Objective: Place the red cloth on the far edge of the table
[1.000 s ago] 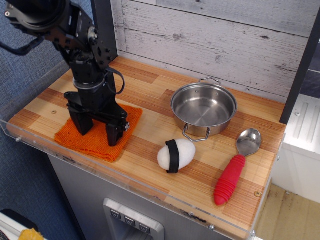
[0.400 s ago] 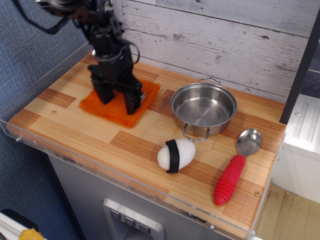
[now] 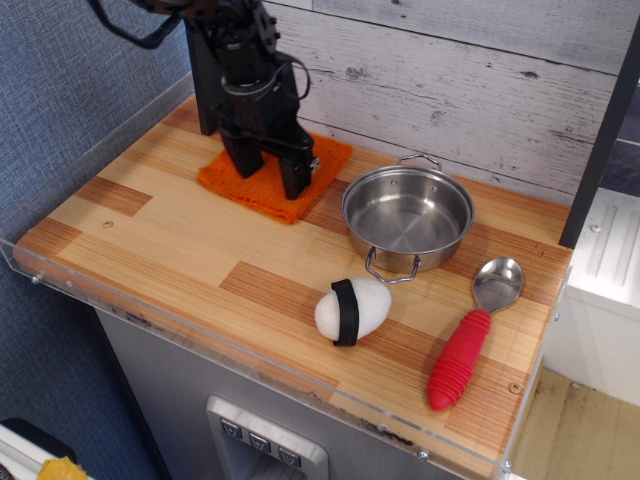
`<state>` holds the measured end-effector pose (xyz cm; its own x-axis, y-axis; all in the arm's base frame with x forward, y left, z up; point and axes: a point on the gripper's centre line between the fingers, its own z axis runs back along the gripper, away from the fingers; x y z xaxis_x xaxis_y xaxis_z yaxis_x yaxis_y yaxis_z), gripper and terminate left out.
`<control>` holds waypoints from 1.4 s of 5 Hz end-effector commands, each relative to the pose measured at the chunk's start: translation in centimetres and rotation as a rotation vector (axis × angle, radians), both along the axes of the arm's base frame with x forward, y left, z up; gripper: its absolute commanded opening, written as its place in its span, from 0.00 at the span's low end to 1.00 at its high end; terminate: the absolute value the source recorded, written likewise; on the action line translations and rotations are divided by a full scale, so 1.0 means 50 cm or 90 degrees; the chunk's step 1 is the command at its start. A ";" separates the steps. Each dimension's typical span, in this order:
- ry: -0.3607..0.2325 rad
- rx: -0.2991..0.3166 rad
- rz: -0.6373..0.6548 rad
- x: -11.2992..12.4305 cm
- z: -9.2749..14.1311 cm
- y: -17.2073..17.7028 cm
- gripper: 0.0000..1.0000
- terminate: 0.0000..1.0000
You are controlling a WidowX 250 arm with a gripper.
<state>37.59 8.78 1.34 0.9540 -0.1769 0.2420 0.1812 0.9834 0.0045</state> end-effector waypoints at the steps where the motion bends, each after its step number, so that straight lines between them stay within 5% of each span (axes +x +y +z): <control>1: -0.046 -0.004 -0.004 0.039 0.060 -0.001 1.00 0.00; 3: -0.103 0.002 0.044 0.035 0.189 0.031 1.00 0.00; 4: -0.065 -0.003 0.050 0.023 0.247 0.027 1.00 0.00; 5: -0.048 -0.050 0.074 -0.021 0.280 0.008 1.00 0.00; 7: -0.015 -0.060 0.098 -0.131 0.250 -0.037 1.00 0.00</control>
<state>30.66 6.90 11.96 0.9741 0.0077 0.2261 0.0159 0.9946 -0.1024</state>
